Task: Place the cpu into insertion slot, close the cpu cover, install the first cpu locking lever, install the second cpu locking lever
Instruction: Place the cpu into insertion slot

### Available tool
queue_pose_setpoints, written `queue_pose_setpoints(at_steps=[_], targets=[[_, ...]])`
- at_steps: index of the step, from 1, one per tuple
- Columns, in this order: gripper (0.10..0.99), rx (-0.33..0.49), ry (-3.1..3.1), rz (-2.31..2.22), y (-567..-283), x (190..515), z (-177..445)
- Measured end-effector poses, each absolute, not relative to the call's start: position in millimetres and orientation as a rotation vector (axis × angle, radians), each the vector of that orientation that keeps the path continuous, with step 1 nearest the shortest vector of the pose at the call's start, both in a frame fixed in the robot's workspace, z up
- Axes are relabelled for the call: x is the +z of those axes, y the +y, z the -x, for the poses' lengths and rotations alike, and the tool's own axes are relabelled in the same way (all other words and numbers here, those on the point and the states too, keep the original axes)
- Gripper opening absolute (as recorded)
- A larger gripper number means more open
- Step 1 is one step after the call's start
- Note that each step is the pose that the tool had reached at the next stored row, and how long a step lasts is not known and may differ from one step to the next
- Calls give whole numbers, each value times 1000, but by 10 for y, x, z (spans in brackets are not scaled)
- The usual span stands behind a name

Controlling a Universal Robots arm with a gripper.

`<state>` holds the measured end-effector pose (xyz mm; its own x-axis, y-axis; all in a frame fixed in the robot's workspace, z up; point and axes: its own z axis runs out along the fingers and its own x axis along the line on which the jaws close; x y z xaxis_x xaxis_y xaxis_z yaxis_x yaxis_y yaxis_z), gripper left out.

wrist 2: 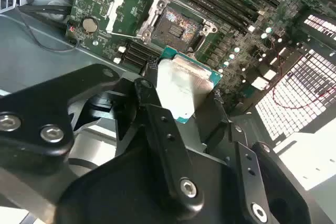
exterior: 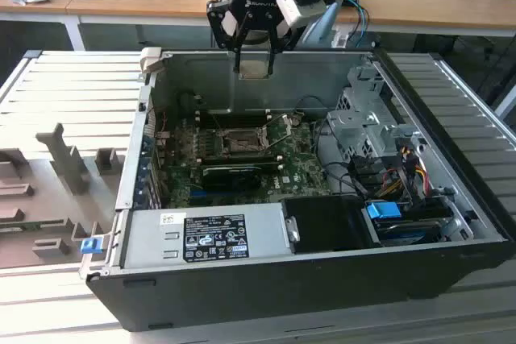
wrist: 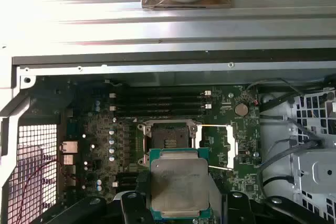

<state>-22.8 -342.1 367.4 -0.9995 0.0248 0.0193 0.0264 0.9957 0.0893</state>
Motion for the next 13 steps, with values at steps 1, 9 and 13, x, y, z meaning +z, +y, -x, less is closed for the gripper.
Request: queue_pose_setpoints(at_steps=[1, 9, 13], targets=[[529, -140, -3120, 40, -3421, 3674, 229], [529, -141, -3120, 108, -3421, 3668, 229], [529, -141, -3120, 109, -3421, 3660, 229]])
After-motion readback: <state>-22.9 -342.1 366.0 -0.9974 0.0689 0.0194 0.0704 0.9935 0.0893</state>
